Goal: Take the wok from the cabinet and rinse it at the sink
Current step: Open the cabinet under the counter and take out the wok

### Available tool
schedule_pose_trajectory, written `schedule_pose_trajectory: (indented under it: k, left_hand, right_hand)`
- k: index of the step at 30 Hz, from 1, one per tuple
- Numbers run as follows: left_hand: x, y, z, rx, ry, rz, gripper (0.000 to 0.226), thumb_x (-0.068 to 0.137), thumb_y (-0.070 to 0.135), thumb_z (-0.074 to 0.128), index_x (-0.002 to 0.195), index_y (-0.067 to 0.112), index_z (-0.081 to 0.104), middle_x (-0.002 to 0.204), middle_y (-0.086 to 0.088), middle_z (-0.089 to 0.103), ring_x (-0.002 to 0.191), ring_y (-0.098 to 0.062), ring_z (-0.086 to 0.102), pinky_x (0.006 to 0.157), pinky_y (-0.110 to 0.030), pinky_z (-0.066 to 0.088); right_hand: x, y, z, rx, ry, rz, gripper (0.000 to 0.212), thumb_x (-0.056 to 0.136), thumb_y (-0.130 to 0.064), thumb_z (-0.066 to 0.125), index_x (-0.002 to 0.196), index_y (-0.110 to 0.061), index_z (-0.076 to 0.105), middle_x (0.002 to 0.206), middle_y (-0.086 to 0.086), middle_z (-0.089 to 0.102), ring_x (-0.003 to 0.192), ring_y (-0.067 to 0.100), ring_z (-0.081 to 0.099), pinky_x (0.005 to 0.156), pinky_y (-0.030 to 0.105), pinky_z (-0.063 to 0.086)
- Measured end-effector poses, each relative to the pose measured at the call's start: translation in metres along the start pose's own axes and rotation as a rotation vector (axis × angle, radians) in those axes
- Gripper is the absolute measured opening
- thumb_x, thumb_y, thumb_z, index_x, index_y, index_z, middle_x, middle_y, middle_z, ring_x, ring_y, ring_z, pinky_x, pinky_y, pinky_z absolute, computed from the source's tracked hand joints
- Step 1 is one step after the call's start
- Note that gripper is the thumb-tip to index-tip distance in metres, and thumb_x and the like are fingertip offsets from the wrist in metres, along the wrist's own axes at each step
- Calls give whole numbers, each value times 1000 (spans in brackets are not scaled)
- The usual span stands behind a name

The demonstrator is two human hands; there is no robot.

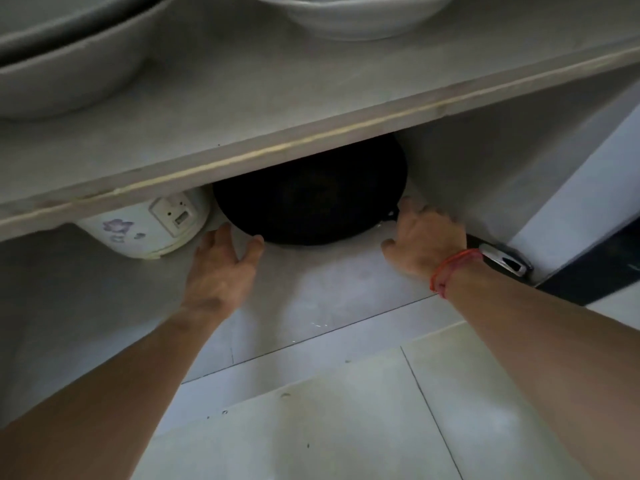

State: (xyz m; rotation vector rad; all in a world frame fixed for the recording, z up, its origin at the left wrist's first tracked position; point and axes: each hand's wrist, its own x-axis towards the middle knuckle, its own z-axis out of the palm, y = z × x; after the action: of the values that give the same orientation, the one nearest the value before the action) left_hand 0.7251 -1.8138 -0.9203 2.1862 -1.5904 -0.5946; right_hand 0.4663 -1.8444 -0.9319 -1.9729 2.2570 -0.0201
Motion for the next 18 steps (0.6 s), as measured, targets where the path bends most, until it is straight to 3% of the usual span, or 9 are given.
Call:
schedule_pose_trajectory:
  k: [4, 10, 18]
  left_hand:
    - [14, -3, 4, -24, 18, 31, 63, 99, 49, 45, 152, 18, 33, 147, -16, 40, 136, -35, 39, 109, -41, 34]
    - [23, -3, 10, -70, -4, 62, 62, 101, 48, 43, 154, 19, 29, 152, -12, 37, 138, -32, 38, 109, -38, 33]
    - [30, -13, -9, -36, 6, 86, 56, 101, 43, 44, 151, 17, 35, 145, -17, 42, 133, -37, 42, 107, -42, 35]
  right_hand:
    - [11, 1, 3, 17, -13, 10, 46, 85, -33, 58, 126, -14, 47, 118, 16, 61, 111, 36, 58, 80, 36, 44]
    - [14, -1, 2, 94, -23, 58, 46, 88, -45, 56, 120, -12, 57, 123, 15, 61, 114, 36, 57, 90, 37, 48]
    - [-20, 17, 3, 21, 17, 116, 37, 86, -37, 56, 113, -12, 60, 114, 14, 65, 107, 34, 61, 81, 35, 47]
